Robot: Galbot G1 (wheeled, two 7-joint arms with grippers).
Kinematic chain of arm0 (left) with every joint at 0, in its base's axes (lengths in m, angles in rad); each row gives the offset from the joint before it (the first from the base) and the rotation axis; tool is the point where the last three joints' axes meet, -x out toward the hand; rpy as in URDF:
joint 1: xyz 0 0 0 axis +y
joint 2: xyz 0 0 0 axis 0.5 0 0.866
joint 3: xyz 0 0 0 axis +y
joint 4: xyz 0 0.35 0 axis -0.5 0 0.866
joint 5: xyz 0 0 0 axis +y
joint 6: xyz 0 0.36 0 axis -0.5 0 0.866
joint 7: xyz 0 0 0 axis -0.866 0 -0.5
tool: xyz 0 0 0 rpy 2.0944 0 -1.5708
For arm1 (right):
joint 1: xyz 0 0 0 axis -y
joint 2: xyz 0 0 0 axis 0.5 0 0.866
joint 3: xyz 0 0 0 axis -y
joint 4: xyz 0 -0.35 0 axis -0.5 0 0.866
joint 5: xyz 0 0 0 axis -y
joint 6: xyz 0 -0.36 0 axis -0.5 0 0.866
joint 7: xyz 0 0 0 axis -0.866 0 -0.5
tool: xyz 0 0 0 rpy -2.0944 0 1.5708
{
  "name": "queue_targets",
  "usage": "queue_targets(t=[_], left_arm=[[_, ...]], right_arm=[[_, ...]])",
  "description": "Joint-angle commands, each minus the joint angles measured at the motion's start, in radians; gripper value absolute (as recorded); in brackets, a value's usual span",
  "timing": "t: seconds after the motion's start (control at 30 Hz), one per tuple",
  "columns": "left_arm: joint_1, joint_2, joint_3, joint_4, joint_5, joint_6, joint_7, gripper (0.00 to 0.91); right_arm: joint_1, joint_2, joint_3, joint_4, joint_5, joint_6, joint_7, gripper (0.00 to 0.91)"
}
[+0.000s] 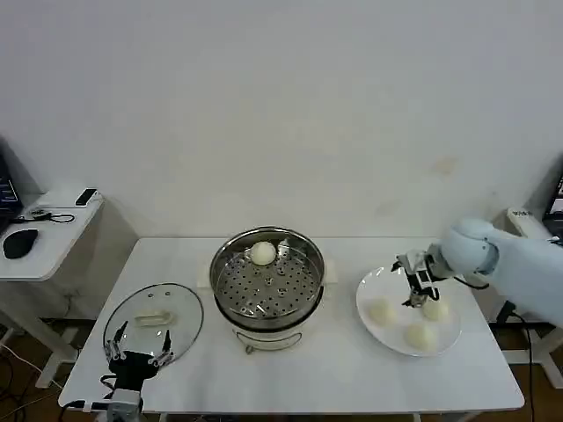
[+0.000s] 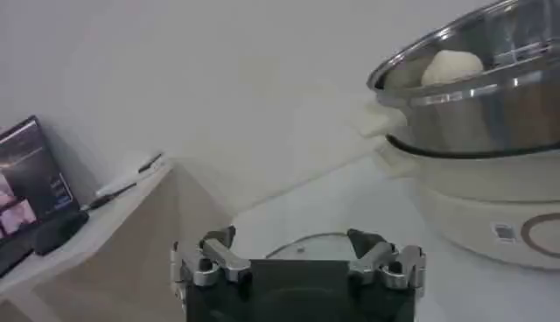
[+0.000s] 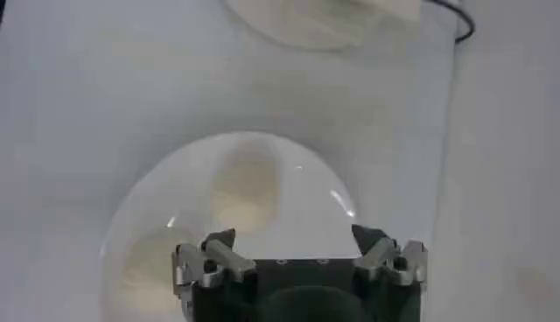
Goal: Take steamed baozi put them in steamer then cover it.
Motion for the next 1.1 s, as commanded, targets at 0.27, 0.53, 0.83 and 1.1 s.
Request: queue_targets(t=[0.27,0.53,0.83,1.1], left_arm=[[0.018,-0.001,-0.025,-0.027,0.0,0.003,0.0,0.907],[0.025,-0.001,-0.041,-0.034,-0.001,0.004,0.001,0.907],[0.024,-0.004,-0.054,-0.022,-0.002,0.004,0.001,0.907],[0.024,-0.009,-0.054,-0.02,-0.002,0.004,0.001,0.907]], right_arm=[[-0.251,0.028,0.169,-0.076,-0.055,-0.009,-0.012,0.907],[-0.311,0.133,0.23,-0.175,-0.11,0.012,0.003,0.907],[-0.3,0.228,0.241,-0.267,-0.129,0.014,0.001,0.856],[-0.295,0.237,0.223,-0.275,-0.142,-0.003,-0.017,0.766]])
